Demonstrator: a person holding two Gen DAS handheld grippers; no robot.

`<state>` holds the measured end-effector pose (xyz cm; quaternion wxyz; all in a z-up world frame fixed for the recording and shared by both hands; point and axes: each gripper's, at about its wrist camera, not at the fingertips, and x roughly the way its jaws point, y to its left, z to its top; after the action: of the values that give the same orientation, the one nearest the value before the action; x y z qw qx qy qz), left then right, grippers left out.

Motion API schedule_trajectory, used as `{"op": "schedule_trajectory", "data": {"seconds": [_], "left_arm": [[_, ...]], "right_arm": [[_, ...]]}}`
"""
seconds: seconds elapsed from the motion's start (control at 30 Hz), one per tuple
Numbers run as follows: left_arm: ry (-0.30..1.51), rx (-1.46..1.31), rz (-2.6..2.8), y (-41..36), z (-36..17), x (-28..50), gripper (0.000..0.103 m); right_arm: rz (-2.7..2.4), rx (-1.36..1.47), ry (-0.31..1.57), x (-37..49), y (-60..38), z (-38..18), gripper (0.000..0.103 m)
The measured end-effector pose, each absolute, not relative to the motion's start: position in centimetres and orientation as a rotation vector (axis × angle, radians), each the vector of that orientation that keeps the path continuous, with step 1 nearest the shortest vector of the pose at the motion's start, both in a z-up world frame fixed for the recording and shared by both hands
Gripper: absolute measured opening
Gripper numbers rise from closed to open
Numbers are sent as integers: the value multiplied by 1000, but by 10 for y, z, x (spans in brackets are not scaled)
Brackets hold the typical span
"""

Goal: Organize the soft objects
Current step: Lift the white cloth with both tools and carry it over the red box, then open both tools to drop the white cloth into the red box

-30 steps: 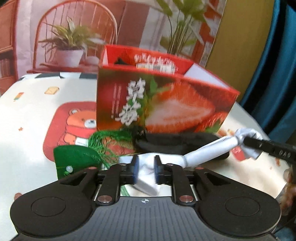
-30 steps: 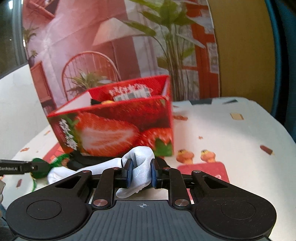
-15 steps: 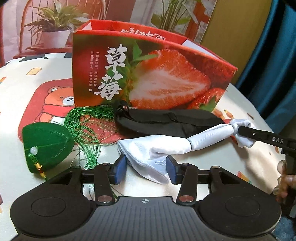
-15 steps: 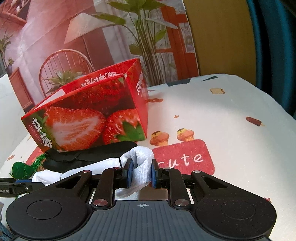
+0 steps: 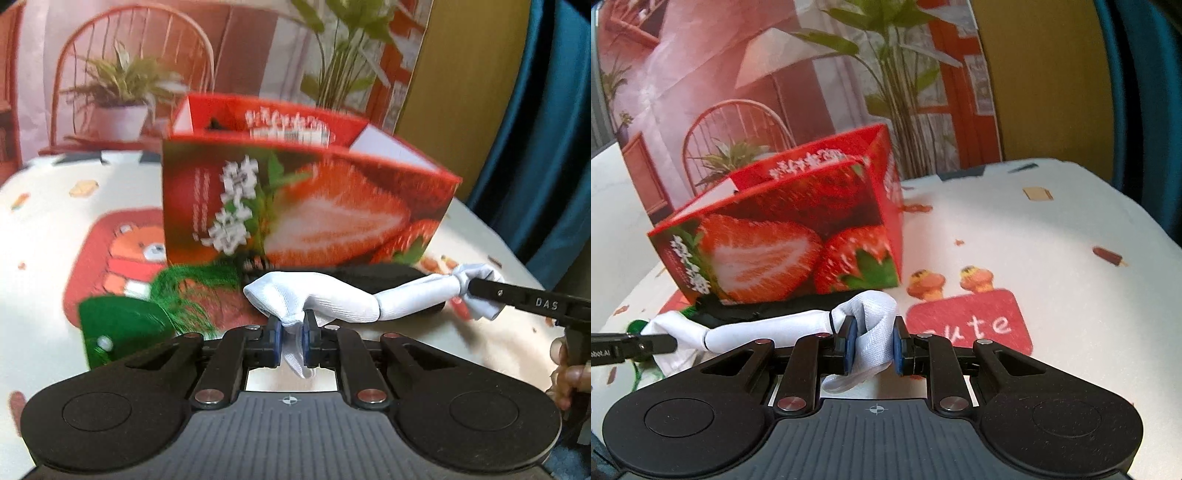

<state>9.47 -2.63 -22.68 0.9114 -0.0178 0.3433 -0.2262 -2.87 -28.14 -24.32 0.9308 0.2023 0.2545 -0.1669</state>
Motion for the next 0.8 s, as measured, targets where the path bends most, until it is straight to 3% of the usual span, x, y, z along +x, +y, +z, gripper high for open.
{"op": "schedule_trajectory", "data": {"seconds": [0.47,0.8], "left_arm": [[502,-59,-471,-17,-123,116,11],[548,64,-465,-26,-113,180,11]], "right_arm": [[-258,302,357,0,-291,-142,18],[-234,258,410,72,-320,-127,18]]}}
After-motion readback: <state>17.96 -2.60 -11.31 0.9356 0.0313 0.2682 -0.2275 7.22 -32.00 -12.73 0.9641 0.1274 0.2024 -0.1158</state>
